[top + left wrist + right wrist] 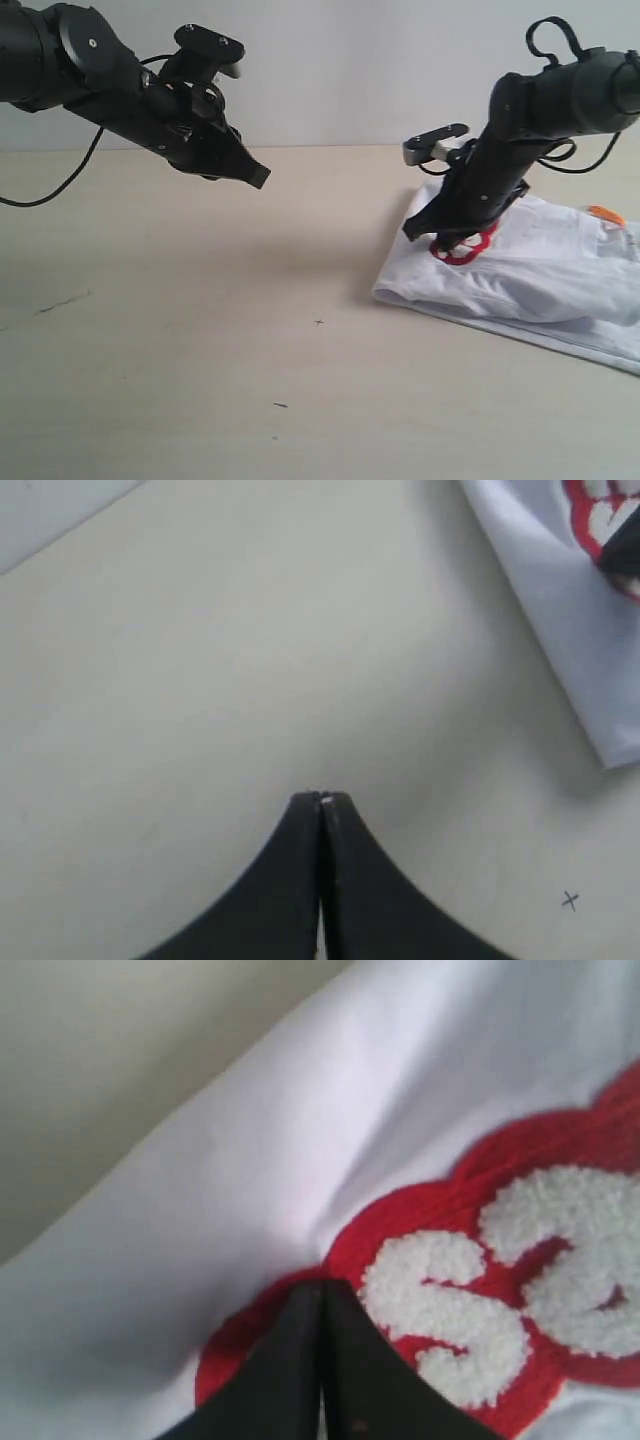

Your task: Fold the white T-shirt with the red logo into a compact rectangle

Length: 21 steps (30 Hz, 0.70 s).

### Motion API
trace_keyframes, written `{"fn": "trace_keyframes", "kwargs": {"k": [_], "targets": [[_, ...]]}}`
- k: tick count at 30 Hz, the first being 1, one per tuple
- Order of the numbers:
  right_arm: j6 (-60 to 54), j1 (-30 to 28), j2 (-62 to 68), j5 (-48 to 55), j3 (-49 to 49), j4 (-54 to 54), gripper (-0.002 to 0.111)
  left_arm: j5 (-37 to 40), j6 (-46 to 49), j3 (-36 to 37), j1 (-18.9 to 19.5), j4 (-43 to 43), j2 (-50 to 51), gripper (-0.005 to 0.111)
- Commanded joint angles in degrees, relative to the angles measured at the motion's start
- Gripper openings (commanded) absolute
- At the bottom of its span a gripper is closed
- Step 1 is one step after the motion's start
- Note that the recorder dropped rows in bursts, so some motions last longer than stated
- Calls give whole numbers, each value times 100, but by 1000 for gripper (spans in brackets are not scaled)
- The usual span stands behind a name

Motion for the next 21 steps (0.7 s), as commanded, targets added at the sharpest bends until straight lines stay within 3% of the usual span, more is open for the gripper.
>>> {"fn": "trace_keyframes", "kwargs": {"k": [1, 7, 10, 15, 21], "targets": [[-575, 536, 346, 736, -445, 1007, 0, 0, 2, 1, 19, 4, -54, 0], [-695, 1249, 577, 1011, -1017, 1154, 0, 128, 2, 1, 248, 10, -194, 0], [-657, 1398, 599, 1167, -1362, 1143, 8, 243, 2, 1, 408, -19, -304, 0], [-211, 1226, 116, 1526, -1786, 838, 24, 471, 113, 1, 462, -143, -298, 0], [804, 576, -550, 1701, -1523, -239, 22, 1309, 2065, 1, 199, -1849, -1, 0]]}}
